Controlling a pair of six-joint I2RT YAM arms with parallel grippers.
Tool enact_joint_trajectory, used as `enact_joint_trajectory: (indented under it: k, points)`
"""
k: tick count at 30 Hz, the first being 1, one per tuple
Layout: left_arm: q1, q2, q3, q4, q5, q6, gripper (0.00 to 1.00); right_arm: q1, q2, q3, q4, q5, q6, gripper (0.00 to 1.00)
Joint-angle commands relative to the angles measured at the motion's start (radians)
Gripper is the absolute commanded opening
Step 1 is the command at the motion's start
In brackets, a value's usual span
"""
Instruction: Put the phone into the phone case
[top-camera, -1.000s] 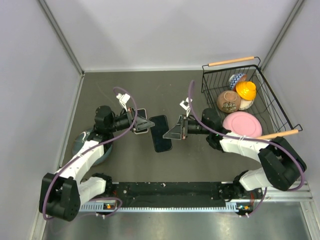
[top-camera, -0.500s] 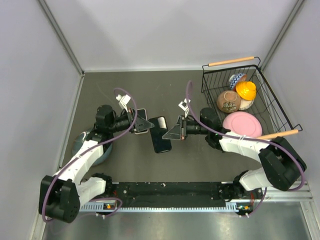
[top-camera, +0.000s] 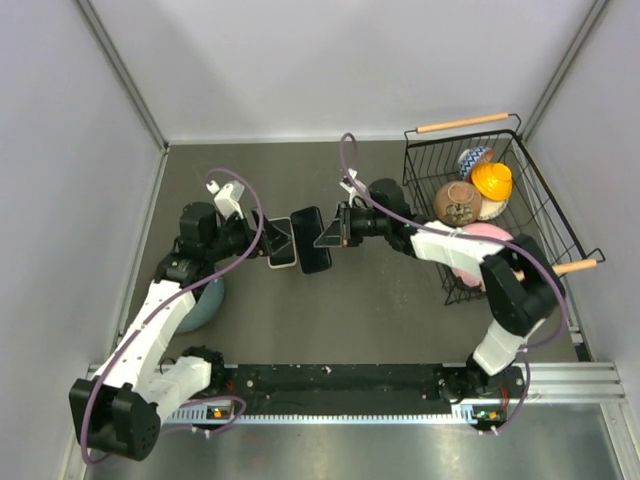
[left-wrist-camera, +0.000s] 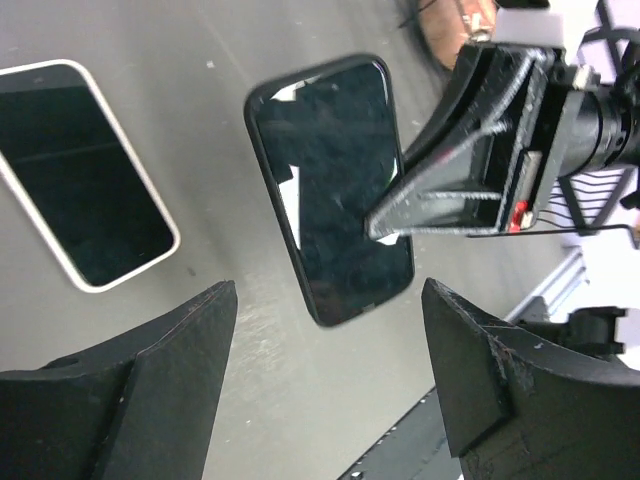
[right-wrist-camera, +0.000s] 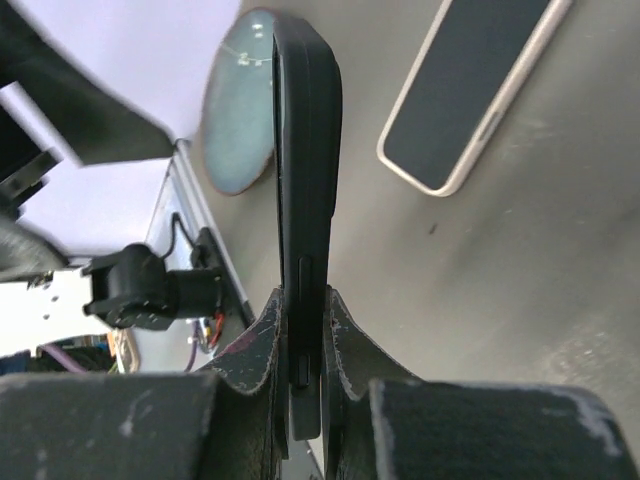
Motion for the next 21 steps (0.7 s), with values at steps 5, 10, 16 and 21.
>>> enact_joint_trajectory:
  k: [5, 10, 16, 21]
  points:
    - [0.002, -0.114, 0.005, -0.129, -0.16, 0.126, 0.79, -0.025, 0.19, 0.208, -0.11, 0.094, -0.049, 0.01]
    - [0.002, -0.145, -0.009, -0.118, -0.147, 0.112, 0.79, -0.042, 0.293, 0.255, -0.153, 0.152, -0.089, 0.05]
    - [0.003, -0.165, -0.009, -0.109, -0.147, 0.111, 0.79, -0.082, 0.376, 0.29, -0.154, 0.115, -0.09, 0.15]
    - [0.003, -0.157, -0.015, -0.109, -0.145, 0.108, 0.79, -0.099, 0.414, 0.312, -0.161, 0.081, -0.087, 0.39]
